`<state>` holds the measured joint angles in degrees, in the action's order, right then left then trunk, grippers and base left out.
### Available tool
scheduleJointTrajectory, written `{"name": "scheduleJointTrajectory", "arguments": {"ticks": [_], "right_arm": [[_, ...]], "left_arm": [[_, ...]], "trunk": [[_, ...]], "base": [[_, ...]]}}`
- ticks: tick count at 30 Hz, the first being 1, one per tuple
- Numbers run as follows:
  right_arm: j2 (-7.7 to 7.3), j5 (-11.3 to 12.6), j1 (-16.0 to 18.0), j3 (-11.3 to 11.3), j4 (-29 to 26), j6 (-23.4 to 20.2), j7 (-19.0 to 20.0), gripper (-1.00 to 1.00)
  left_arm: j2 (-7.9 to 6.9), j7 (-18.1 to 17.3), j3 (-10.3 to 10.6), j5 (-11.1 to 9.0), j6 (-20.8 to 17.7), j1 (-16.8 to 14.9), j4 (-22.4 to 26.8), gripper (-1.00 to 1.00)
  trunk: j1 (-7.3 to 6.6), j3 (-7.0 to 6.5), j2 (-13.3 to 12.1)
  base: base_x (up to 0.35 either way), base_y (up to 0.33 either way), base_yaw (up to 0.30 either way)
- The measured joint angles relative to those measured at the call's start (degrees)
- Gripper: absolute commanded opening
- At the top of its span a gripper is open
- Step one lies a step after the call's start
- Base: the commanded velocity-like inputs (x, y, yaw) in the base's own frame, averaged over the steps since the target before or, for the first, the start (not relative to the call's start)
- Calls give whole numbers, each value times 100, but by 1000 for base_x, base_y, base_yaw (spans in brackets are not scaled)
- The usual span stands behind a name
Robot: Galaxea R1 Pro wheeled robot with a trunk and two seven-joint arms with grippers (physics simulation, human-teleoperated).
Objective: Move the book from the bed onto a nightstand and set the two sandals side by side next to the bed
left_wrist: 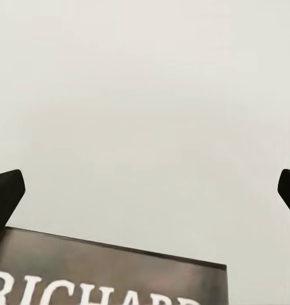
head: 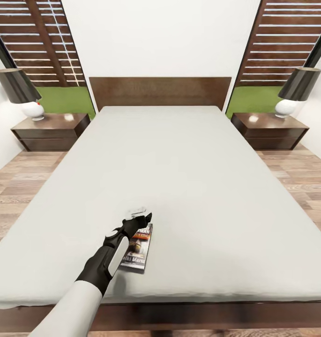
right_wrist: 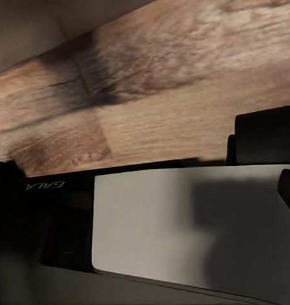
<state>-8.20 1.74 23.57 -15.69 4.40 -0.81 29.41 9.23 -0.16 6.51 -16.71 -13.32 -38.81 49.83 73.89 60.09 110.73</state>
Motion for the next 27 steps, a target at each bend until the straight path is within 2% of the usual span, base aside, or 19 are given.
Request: {"name": "scheduleJointTrajectory", "arguments": {"ticks": [17, 22, 27], "right_arm": [[-2, 0, 0, 0, 0, -1, 0, 100], [-3, 0, 0, 0, 0, -1, 0, 100], [-1, 0, 0, 0, 0, -3, 0, 100]], "left_arm": [[0, 3, 0, 0, 0, 2, 3, 100], [1, -9, 2, -10, 0, -2, 16, 100], [1, -8, 2, -8, 0, -2, 18, 100]], "trunk": [[0, 0, 0], [108, 88, 200], [109, 89, 201]], "base": [[0, 0, 0], [0, 0, 0], [0, 0, 0]]}}
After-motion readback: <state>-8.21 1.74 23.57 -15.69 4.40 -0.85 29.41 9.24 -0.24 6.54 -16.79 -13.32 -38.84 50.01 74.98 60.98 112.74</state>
